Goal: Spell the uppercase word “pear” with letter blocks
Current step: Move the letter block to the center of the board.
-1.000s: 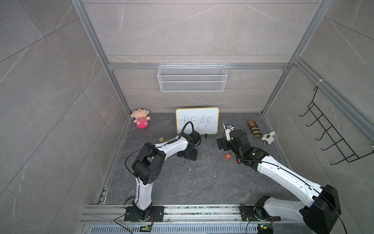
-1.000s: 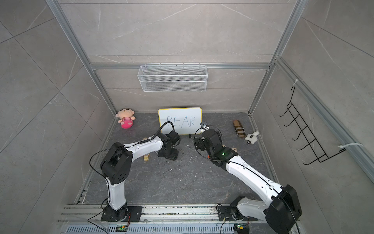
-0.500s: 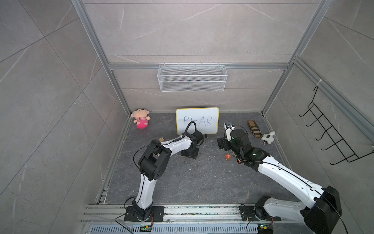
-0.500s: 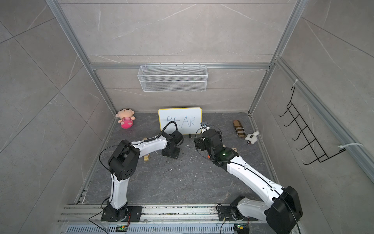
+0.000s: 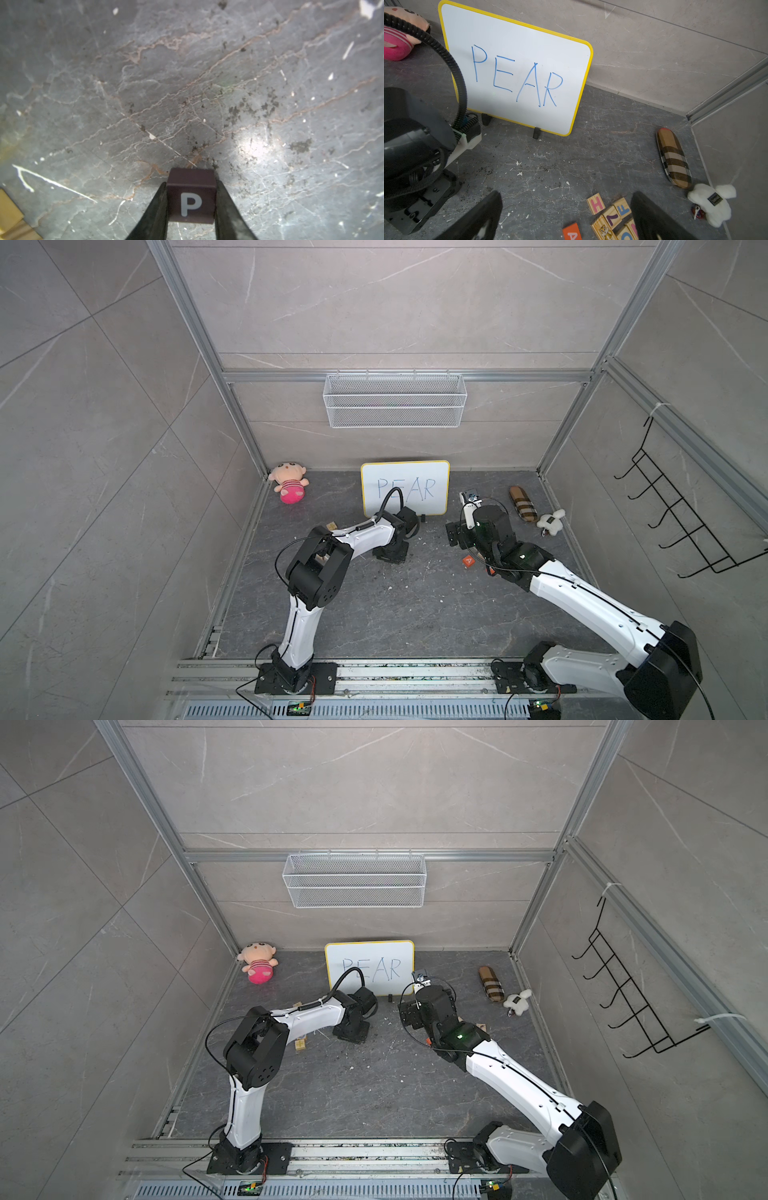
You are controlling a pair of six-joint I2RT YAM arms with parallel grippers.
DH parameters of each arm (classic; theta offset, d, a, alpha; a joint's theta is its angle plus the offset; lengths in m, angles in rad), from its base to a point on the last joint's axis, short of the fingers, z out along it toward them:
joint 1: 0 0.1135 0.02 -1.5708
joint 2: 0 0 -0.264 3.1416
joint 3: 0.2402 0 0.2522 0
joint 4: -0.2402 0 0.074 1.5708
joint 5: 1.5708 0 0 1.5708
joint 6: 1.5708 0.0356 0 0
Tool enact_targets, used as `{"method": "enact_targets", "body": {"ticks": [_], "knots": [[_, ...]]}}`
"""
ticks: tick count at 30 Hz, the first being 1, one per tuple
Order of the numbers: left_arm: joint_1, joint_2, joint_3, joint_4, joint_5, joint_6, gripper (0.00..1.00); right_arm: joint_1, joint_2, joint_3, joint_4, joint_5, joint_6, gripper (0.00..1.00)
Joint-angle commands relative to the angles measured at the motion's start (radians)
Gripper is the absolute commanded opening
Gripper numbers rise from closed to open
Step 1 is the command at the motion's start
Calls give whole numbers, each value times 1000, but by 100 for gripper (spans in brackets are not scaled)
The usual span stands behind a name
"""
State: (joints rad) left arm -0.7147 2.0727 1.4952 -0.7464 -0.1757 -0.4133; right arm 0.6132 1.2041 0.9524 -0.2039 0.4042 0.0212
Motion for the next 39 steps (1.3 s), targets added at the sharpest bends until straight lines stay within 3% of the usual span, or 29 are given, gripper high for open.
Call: {"method": "enact_targets", "body": {"ticks": [1, 19, 34, 36, 39], "knots": [[6, 24, 7, -26, -37, -24, 29, 8, -3, -3, 8, 2, -18, 99], [67, -46, 4, -95, -126, -164, 26, 8, 3, 6, 12, -13, -15, 99], [77, -8, 27, -96, -87, -182, 24, 8, 9, 9, 10, -18, -15, 99], [76, -9, 25, -95, -86, -181, 27, 8, 9, 10, 8, -16, -17, 99], [75, -13, 24, -93, -85, -175, 39, 7, 7, 11, 6, -15, -17, 99]]}}
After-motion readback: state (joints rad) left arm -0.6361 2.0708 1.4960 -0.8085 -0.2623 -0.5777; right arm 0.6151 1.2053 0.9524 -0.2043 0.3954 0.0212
